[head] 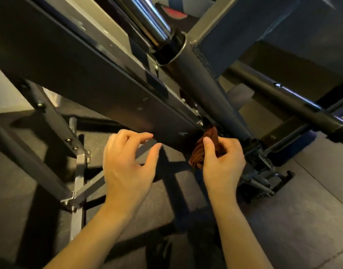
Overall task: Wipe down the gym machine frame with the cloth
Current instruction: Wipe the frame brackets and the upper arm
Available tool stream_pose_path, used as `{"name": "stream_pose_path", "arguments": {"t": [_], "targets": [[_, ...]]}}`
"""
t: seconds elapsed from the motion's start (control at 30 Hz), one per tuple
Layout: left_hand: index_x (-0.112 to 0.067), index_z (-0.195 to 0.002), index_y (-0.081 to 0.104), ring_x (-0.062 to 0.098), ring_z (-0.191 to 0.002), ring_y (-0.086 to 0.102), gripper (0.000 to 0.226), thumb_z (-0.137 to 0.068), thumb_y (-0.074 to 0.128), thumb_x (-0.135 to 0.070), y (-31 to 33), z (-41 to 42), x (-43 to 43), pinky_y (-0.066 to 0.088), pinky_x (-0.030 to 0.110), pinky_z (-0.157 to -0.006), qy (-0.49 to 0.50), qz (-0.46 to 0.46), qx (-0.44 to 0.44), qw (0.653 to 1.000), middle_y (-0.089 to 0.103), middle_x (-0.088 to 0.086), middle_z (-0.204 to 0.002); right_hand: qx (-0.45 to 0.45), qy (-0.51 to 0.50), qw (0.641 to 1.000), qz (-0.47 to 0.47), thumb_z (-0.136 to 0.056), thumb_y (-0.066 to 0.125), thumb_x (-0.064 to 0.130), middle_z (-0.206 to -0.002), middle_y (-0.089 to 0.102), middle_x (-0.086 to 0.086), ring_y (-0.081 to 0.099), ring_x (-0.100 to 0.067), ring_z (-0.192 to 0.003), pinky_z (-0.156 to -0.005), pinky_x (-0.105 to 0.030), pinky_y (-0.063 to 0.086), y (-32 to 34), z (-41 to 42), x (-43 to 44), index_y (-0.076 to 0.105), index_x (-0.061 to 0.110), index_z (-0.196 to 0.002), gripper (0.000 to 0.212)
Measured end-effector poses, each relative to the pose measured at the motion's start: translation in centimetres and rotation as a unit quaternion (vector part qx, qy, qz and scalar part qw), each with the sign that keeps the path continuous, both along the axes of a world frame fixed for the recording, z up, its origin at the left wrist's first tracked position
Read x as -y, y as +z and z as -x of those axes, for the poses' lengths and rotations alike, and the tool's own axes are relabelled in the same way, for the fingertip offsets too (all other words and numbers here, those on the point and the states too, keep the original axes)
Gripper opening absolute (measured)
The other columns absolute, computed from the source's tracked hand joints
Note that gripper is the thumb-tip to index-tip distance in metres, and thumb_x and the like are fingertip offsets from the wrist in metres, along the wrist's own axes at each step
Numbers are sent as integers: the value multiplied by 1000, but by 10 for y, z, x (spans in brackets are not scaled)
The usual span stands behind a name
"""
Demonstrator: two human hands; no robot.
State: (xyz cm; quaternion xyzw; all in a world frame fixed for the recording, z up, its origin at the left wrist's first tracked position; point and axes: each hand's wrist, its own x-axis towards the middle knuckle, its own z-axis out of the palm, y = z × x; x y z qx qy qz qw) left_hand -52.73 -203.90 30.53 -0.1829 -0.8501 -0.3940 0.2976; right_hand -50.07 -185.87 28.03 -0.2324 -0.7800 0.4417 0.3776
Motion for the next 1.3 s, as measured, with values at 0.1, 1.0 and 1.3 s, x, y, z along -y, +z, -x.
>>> {"name": "stream_pose_path", "arguments": {"t": [0.1, 1.0, 1.3], "targets": [[-10, -118, 69, 22, -98, 51, 35, -87, 80, -22, -8, 18, 11, 32, 30, -85, 41, 66, -149, 986, 61, 9, -106, -54, -30, 998, -14, -94, 71, 30, -109, 50, 15, 52, 14, -97, -84, -9, 45, -14, 17, 15, 54, 33, -100, 18], [-7, -143, 57, 38, -147, 35, 81, -87, 56, -66, -41, 78, 31, 20, 62, -120, 234, 138, -445, 853, 45, 19, -154, -328, 4, 864, -381, -86, 71, 10, -107, 69, -5, 65, -15, -96, -80, -35, 60, -80, 56, 0, 73, 8, -107, 21], [-8, -139, 61, 38, -143, 40, 75, -85, 63, -59, -37, 79, 37, 21, 63, -119, 235, 146, -457, 845, 50, 18, -150, -333, 48, 881, -332, -87, 69, 13, -118, 61, 5, 56, -5, -112, -99, -29, 54, -80, 58, 2, 64, 17, -121, 35]]}}
